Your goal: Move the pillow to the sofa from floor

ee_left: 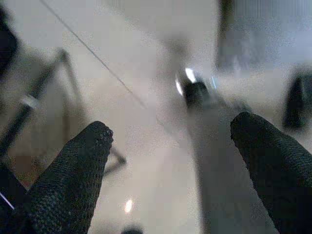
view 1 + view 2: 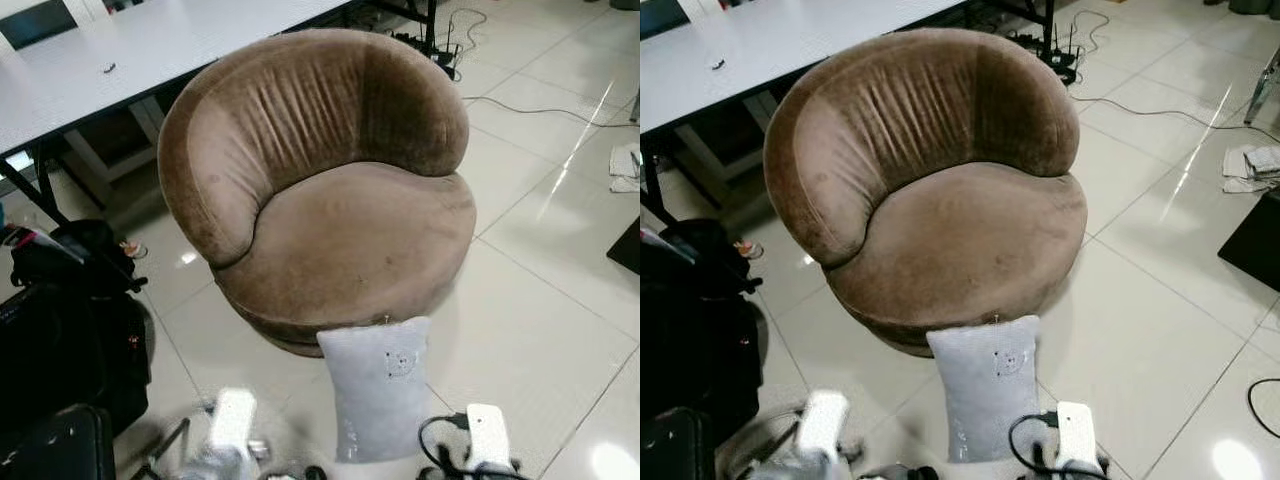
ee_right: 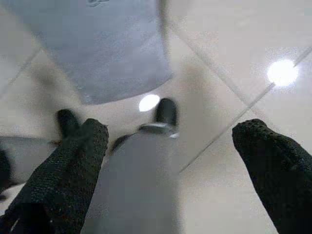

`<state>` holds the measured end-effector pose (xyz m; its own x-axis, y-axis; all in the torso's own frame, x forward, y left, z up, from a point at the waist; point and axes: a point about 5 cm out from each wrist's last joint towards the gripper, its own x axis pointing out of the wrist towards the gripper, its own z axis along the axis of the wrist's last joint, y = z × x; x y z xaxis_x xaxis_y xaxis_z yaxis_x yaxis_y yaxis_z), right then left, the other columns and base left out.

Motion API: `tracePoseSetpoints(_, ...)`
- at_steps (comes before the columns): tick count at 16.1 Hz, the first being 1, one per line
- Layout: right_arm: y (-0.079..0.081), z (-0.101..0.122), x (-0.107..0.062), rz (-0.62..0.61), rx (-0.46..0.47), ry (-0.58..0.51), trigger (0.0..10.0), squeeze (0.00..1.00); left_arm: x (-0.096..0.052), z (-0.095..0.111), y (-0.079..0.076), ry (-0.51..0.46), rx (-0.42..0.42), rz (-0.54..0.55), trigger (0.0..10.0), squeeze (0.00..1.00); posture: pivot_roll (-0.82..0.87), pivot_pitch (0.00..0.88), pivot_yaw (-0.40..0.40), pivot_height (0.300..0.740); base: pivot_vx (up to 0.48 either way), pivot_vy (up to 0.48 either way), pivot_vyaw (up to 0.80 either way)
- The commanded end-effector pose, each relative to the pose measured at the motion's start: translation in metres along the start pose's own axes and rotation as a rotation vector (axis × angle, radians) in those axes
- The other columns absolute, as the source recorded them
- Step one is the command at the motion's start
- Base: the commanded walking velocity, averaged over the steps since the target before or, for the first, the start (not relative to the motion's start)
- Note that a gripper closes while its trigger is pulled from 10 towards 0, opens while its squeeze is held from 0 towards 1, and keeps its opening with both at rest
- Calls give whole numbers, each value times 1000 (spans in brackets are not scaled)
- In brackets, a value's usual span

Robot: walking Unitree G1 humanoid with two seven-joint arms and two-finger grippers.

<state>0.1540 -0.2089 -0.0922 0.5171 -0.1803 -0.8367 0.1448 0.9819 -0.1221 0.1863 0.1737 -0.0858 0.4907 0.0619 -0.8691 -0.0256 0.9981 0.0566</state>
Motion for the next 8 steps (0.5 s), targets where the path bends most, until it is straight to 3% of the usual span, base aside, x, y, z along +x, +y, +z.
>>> tracePoseSetpoints(1,-14,9,0,-81,9,-83,10000,0,-2,17,31,-100,-75,131,10000,0,-89,91,172,740,0,0,0)
tracePoseSetpoints(2,-23,46,0,-147,-34,-254,10000,0,-5,40,46,-205,-130,190,10000,0,-68,99,106,740,0,0,0)
tracePoseSetpoints(3,-11,85,1,-137,-87,-344,10000,0,-7,54,50,-268,-149,193,10000,0,-68,99,106,740,0,0,0)
tracePoseSetpoints(4,15,144,-4,-69,-136,-475,10000,0,-11,75,48,-386,-135,163,10000,0,-44,103,66,740,0,0,0)
tracePoseSetpoints(5,22,159,-7,-44,-145,-509,10000,0,-12,81,46,-420,-124,151,10000,0,-44,103,66,740,0,0,0)
tracePoseSetpoints(7,39,167,-11,55,-173,-553,10000,0,-11,79,35,-415,-138,127,10000,0,-19,112,23,740,0,0,0)
tracePoseSetpoints(8,48,173,-16,119,-125,-606,10000,0,-14,85,25,-484,-57,107,10000,0,-2,123,-11,740,0,0,0)
